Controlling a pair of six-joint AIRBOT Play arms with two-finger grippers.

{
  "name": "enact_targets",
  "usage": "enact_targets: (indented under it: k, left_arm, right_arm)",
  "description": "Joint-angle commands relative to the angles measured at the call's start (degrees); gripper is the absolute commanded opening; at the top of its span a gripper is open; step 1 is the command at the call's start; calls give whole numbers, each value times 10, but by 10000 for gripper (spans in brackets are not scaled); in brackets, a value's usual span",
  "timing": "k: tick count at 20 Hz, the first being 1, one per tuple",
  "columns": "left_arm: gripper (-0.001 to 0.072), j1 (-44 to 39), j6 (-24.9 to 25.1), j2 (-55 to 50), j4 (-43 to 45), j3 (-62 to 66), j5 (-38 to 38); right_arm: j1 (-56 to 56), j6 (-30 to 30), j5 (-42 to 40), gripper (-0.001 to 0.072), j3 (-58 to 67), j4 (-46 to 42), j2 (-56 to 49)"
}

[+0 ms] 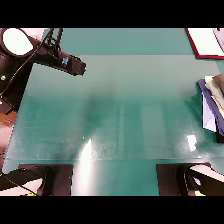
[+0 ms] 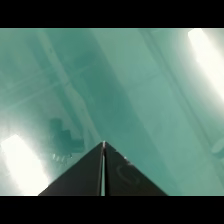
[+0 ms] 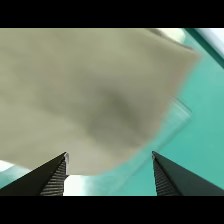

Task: Fold the shirts.

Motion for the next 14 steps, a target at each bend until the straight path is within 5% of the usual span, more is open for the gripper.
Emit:
enact_targets:
  k: [1, 6, 8, 12, 14]
  left_arm:
    - [26, 0, 0, 0, 0, 0, 0]
    - [26, 0, 0, 0, 0, 0, 5]
    - [26, 0, 0, 0, 2, 0, 6]
    - [26, 0, 0, 0, 1, 0, 2]
    - [26, 0, 0, 0, 2, 0, 3]
  right_arm:
    - [-33, 29, -12, 589, 21, 38, 2]
    - [30, 33, 7, 586, 65, 323, 2]
    - [100, 33, 24, 509, 65, 385, 2]
    - [243, 33, 21, 40, 65, 392, 2]
    - [300, 33, 17, 17, 65, 392, 2]
